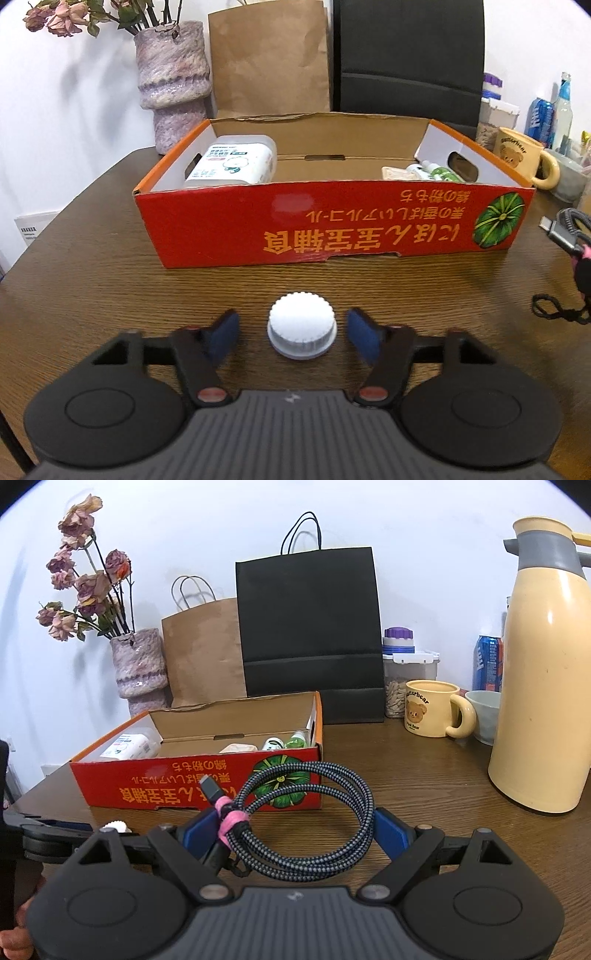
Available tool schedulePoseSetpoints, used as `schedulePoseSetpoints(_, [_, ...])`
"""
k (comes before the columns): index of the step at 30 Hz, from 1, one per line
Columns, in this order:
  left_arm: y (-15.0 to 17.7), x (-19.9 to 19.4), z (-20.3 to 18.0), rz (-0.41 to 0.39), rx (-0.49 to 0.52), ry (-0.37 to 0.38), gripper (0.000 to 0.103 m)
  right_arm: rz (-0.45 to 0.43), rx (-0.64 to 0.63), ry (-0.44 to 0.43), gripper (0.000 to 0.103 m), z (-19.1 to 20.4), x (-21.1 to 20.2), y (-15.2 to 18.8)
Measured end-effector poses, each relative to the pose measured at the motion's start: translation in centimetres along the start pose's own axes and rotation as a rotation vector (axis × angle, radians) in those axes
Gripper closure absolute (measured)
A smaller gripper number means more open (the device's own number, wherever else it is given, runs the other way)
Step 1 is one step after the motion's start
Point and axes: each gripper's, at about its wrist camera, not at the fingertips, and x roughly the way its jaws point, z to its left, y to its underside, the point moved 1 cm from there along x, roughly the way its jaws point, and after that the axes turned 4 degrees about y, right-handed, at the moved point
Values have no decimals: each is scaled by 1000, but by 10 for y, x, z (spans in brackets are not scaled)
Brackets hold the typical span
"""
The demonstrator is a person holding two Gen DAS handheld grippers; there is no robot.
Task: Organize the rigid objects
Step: 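Close the left tool on the white round cap while the right tool holds the cable, then carry the white cap and black cable in both tools over the red box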
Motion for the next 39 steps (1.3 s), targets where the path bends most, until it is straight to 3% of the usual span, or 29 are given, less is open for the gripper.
schedulePoseSetpoints(3, [3,-4,0,-10,-6,18,62,1,-5,-2,14,2,0,1])
schedulePoseSetpoints(10, [5,-10,0,-20,-15,30,62,-8,-17,-13,14,5,-4,1])
schedulePoseSetpoints(26, [14,-57,-6,-125,10,40,62,-37,-38,-41,14,15,-15,2])
schedulePoseSetpoints(39, [-2,-91,0,-206,-14,75,62,-96,-75,-49,14,35,-30,-9])
